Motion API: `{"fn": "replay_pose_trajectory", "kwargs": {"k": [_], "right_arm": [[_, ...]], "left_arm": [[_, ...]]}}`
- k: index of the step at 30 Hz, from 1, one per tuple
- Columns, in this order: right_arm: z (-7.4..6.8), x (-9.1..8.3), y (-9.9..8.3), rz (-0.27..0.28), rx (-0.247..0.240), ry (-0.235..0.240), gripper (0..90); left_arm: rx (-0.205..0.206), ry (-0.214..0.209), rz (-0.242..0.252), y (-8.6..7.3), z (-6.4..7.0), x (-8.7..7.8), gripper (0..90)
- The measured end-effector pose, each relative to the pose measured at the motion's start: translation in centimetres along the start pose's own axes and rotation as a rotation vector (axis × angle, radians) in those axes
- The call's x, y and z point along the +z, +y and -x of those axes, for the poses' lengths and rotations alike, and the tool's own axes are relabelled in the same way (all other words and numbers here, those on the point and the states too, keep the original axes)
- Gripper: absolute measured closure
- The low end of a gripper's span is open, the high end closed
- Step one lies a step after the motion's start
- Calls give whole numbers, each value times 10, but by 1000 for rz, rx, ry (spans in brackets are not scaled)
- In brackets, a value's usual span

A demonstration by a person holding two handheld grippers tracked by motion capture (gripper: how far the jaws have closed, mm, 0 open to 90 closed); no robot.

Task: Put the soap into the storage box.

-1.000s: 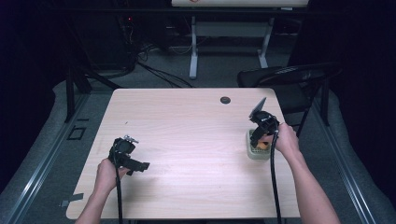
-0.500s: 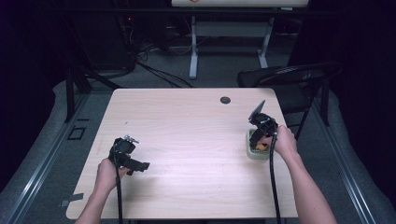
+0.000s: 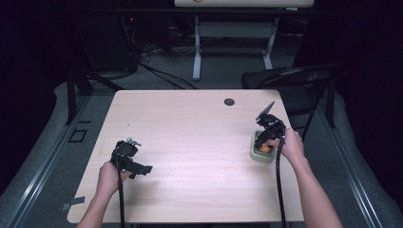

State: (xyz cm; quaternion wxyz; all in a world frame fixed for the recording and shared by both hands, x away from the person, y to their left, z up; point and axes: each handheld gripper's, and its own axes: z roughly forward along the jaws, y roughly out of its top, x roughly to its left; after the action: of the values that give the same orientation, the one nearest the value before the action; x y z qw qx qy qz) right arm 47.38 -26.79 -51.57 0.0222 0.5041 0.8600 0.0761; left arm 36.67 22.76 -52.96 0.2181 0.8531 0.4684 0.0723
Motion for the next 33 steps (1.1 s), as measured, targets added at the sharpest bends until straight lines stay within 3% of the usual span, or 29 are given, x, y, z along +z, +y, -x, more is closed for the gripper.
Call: {"fn": "replay_pose_trajectory", "kwargs": {"k": [9,15,19,33], "right_arm": [[6,-20,-21,64,41,-3,184],[3,-28,-46,96,37,4,141],[2,-33,-58,89,18,11,137],[-22,-48,-110,127,-4,-6,129]], "left_arm": [[9,1,2,2,2,1,0],[7,3,4,2,2,0,0],[9,2,4,2,2,0,0],[12,2,4,2,3,0,0]]}}
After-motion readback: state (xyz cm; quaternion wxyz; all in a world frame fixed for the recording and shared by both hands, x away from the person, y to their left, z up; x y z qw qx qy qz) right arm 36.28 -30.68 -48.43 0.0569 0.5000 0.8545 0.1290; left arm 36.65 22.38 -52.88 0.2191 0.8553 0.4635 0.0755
